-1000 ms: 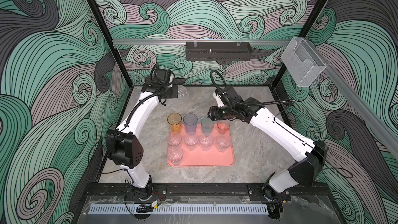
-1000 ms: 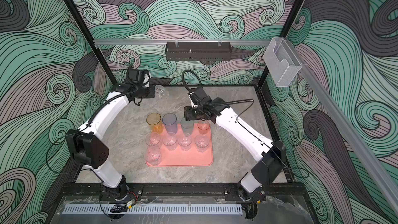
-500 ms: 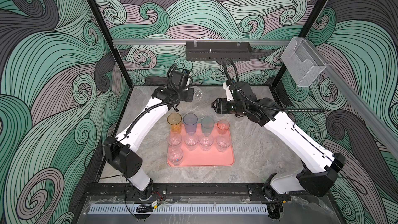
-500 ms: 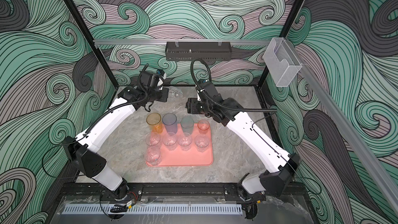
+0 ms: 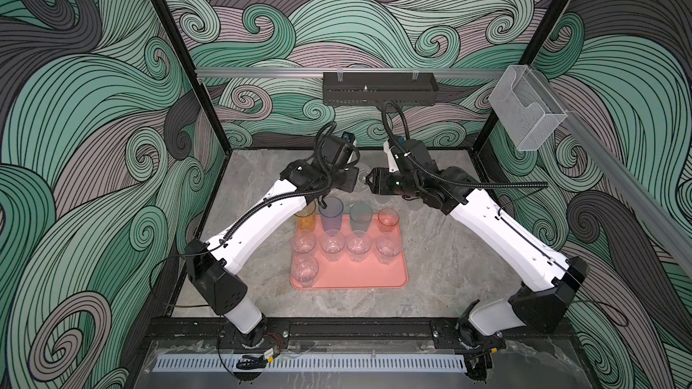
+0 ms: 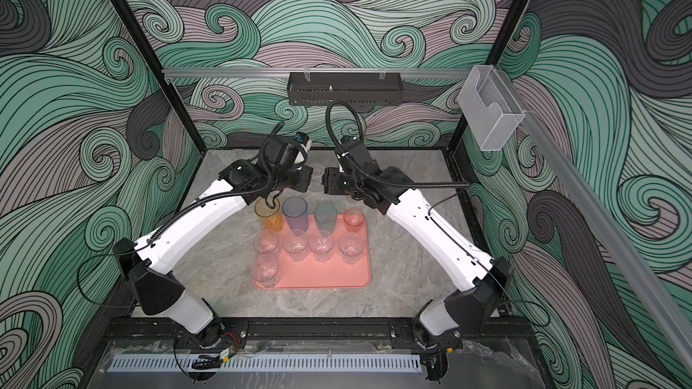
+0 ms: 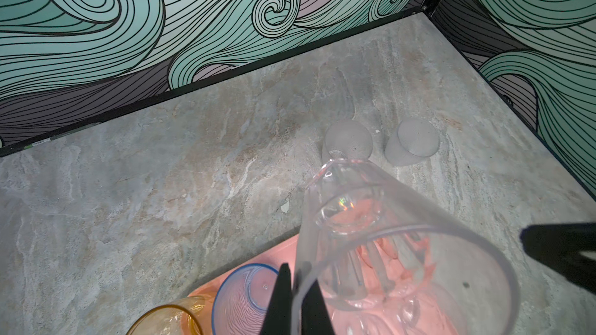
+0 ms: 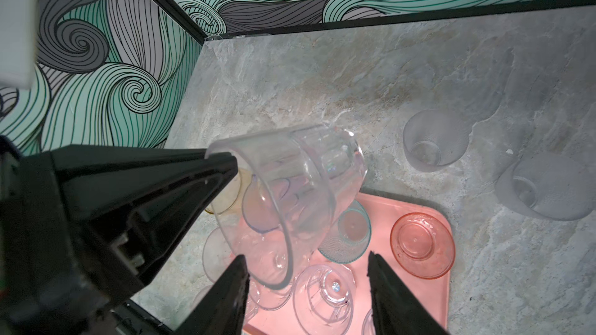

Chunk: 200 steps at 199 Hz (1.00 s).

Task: Place the glasses into the tray
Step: Place the glass on the tray.

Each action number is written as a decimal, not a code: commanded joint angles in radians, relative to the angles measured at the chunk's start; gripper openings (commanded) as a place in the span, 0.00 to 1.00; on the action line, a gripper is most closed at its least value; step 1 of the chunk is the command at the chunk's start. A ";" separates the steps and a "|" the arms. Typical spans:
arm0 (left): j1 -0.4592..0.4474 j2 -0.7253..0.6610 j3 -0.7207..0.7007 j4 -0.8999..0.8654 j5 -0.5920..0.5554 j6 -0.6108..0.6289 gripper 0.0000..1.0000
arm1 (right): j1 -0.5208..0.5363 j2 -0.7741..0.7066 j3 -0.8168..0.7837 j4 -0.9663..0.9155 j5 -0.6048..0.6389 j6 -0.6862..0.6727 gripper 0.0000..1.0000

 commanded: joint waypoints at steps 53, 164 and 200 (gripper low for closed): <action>-0.053 -0.010 0.082 -0.016 -0.035 -0.042 0.00 | 0.019 0.061 0.027 -0.053 0.180 -0.090 0.33; -0.083 -0.067 0.108 0.003 -0.034 -0.035 0.31 | 0.015 0.061 0.006 -0.062 0.199 -0.106 0.03; -0.081 -0.138 0.071 0.014 -0.061 -0.014 0.45 | 0.008 0.038 -0.018 -0.079 0.177 -0.114 0.01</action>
